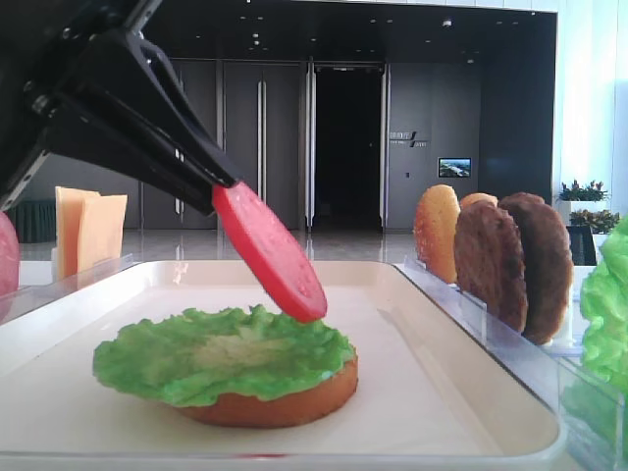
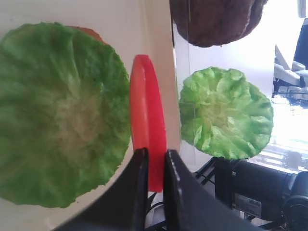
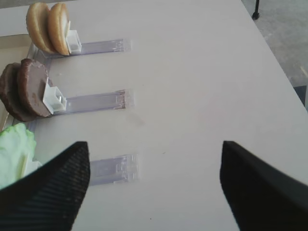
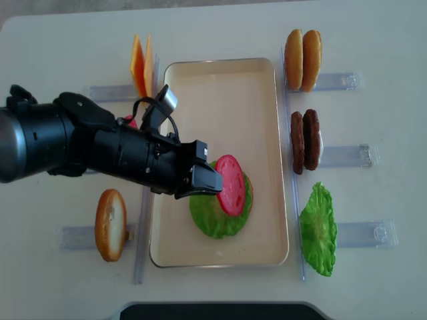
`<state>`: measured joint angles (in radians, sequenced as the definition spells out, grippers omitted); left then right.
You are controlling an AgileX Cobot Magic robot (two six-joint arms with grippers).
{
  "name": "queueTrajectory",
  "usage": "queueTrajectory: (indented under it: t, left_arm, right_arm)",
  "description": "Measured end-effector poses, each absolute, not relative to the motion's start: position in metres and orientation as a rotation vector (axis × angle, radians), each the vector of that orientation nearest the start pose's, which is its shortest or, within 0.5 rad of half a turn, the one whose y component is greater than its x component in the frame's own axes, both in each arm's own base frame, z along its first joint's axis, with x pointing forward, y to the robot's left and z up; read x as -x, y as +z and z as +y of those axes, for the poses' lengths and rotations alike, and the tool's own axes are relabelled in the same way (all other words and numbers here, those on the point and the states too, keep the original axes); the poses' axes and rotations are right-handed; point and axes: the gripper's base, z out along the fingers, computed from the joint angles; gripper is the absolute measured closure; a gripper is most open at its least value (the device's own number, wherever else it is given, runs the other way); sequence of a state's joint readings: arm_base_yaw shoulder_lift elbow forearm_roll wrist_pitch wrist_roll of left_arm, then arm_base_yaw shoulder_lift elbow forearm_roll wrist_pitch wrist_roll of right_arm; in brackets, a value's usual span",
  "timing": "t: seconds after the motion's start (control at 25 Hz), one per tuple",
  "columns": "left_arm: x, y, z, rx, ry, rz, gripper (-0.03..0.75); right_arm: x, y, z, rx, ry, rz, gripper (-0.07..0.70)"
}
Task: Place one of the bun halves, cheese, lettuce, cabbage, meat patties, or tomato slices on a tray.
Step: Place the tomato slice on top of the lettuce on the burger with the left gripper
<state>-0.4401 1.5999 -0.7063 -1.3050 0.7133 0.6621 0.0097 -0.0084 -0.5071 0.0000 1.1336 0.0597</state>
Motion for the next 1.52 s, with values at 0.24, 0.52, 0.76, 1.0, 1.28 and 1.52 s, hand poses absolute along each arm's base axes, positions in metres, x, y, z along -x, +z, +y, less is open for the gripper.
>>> queueTrajectory:
  t: [0.24,0.52,0.76,1.0,1.28,1.52]
  left_arm:
    - [-0.2228,0.1738,-0.1684,-0.096,-1.214,2.765,0.662]
    - [-0.2228,0.1738,-0.1684,-0.098,-1.214,2.765,0.662]
    - [-0.2234,0.1736,-0.1681,-0.114,-1.202,2.757,0.662]
    - [-0.2237,0.1738,-0.1684,-0.109,-1.206,2.753,0.662]
    - [-0.2245,0.1735,-0.168,-0.103,-1.195,2.75,0.662]
    - [-0.2248,0.1736,-0.168,-0.098,-1.195,2.748,0.662]
  right_arm:
    - [0.0102,0.2733,-0.0001,-0.053,0.042,2.101,0.1]
    - [0.0102,0.2733,-0.0001,-0.053,0.042,2.101,0.1]
    - [0.0102,0.2733,-0.0001,-0.053,0.042,2.101,0.1]
    - [0.0102,0.2733,-0.0001,-0.053,0.042,2.101,0.1]
    - [0.0102,0.2733,-0.0001,-0.053,0.042,2.101,0.1]
    - [0.0102,0.2733,-0.0001,-0.053,0.042,2.101,0.1]
